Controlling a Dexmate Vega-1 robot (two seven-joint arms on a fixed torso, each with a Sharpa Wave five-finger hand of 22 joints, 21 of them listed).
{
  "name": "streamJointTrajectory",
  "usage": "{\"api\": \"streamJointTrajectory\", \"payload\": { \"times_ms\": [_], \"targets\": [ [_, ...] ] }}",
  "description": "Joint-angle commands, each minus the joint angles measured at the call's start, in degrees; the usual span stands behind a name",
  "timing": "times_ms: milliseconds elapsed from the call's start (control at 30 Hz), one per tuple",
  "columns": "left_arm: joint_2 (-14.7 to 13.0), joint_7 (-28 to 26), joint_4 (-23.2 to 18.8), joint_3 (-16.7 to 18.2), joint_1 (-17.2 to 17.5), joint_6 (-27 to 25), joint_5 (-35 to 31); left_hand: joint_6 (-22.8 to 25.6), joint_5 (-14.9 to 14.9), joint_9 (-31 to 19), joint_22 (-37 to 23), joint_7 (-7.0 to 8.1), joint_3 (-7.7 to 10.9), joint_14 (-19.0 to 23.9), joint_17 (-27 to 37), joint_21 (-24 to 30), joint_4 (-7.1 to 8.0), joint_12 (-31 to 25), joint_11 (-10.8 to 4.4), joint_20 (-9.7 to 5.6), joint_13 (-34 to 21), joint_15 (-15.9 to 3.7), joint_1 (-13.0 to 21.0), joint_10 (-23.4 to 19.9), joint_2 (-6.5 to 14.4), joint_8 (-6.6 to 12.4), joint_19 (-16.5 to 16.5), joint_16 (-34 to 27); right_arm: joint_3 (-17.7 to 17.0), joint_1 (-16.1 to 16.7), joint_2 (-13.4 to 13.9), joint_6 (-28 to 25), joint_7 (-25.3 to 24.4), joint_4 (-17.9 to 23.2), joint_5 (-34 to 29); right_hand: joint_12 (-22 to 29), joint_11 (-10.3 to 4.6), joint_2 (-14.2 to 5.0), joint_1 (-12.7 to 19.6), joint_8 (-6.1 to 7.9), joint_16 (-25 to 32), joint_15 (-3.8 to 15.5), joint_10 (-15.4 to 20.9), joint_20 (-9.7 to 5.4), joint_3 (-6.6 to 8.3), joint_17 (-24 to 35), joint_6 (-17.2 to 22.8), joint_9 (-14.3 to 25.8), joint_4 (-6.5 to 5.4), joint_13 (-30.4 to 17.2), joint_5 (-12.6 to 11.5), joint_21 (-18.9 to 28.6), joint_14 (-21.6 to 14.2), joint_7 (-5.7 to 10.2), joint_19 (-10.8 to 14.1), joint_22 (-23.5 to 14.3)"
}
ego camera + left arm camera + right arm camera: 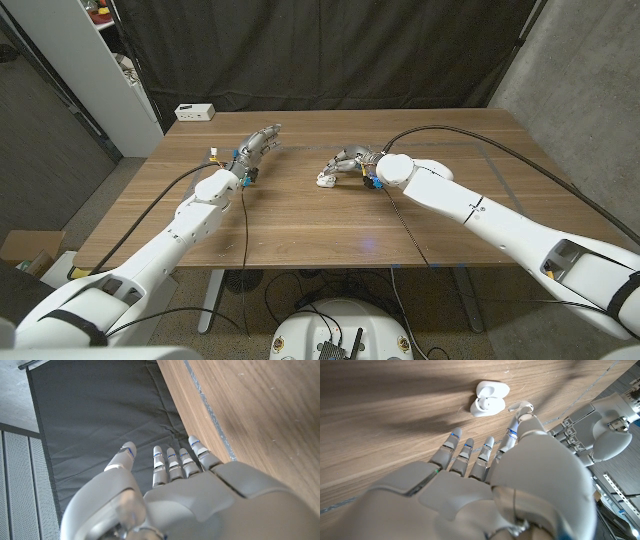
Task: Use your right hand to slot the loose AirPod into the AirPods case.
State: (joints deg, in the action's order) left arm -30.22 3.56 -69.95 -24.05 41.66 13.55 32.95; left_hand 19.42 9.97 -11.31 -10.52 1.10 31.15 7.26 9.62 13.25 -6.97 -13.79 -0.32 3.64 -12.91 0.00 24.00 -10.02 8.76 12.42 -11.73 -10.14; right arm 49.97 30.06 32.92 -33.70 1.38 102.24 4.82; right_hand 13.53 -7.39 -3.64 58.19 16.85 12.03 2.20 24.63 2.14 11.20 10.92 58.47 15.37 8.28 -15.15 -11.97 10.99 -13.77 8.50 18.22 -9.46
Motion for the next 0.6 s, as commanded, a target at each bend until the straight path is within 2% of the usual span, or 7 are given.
{"api": "streamJointTrajectory", "payload": {
  "times_ms": [33,300,400,600],
  "targets": [
    [-0.3,-0.3,-0.6,0.1,0.3,-0.5,0.0,0.2,0.2,-0.2,-0.2,-0.03,-0.04,-0.3,0.1,-0.4,-0.23,-0.1,0.06,0.25,-0.3,0.14,0.6,-0.5,-0.1,-0.34,0.3,-0.1,1.6,-0.4,-0.6,4.4,0.6,-2.5,-2.9,-0.7,-0.39,0.06,0.4,-0.14,-0.6,3.38,-0.8,0.59,-0.09,-0.1,0.6,0.1,0.09,0.1,0.1,-0.3,1.5,0.16,-0.5,-0.3],
    [-0.2,-1.3,-1.3,-0.1,0.3,-1.1,-0.3,0.2,0.1,-0.2,-0.2,0.03,-0.08,-0.3,0.1,-0.5,-0.23,-0.1,0.03,0.29,-0.3,0.1,0.5,-0.5,-0.1,-0.42,0.4,-0.1,1.9,-0.4,-0.3,8.5,1.2,-4.1,-5.7,-1.4,-1.45,0.03,0.3,-0.44,-1.6,3.7,-2.0,0.97,-0.26,-0.3,0.8,0.1,0.06,0.5,-0.1,-0.9,4.7,0.45,-3.0,-0.2],
    [0.0,-0.9,-0.9,-0.2,0.1,-0.8,-0.4,0.3,0.1,-0.2,-0.2,0.01,-0.09,-0.3,0.1,-0.6,-0.24,-0.1,-0.06,0.31,-0.3,0.06,0.5,-0.5,-0.1,-0.43,0.5,-0.1,2.0,-0.6,-0.5,9.9,1.8,-5.1,-6.6,-1.6,-1.76,0.02,0.3,-0.55,-1.9,3.26,-2.5,1.12,-0.32,-0.4,0.8,0.1,0.02,0.6,-0.2,-1.0,6.2,0.66,-3.8,-0.2],
    [0.0,-1.5,-1.5,-0.4,0.2,-1.7,-0.5,0.1,0.1,-0.2,-0.2,0.11,-0.11,-0.3,0.1,-0.6,-0.25,-0.1,-0.07,0.36,-0.3,0.05,0.4,-0.5,-0.1,-0.53,0.6,-0.1,1.8,-0.4,-1.0,13.0,1.9,-7.3,-8.0,-2.0,-2.18,-0.03,0.1,-0.72,-1.9,3.43,-3.5,1.51,-0.44,-0.4,0.8,0.1,-0.09,0.8,-0.3,-0.9,7.7,0.78,-4.7,-0.2]
  ]
}}
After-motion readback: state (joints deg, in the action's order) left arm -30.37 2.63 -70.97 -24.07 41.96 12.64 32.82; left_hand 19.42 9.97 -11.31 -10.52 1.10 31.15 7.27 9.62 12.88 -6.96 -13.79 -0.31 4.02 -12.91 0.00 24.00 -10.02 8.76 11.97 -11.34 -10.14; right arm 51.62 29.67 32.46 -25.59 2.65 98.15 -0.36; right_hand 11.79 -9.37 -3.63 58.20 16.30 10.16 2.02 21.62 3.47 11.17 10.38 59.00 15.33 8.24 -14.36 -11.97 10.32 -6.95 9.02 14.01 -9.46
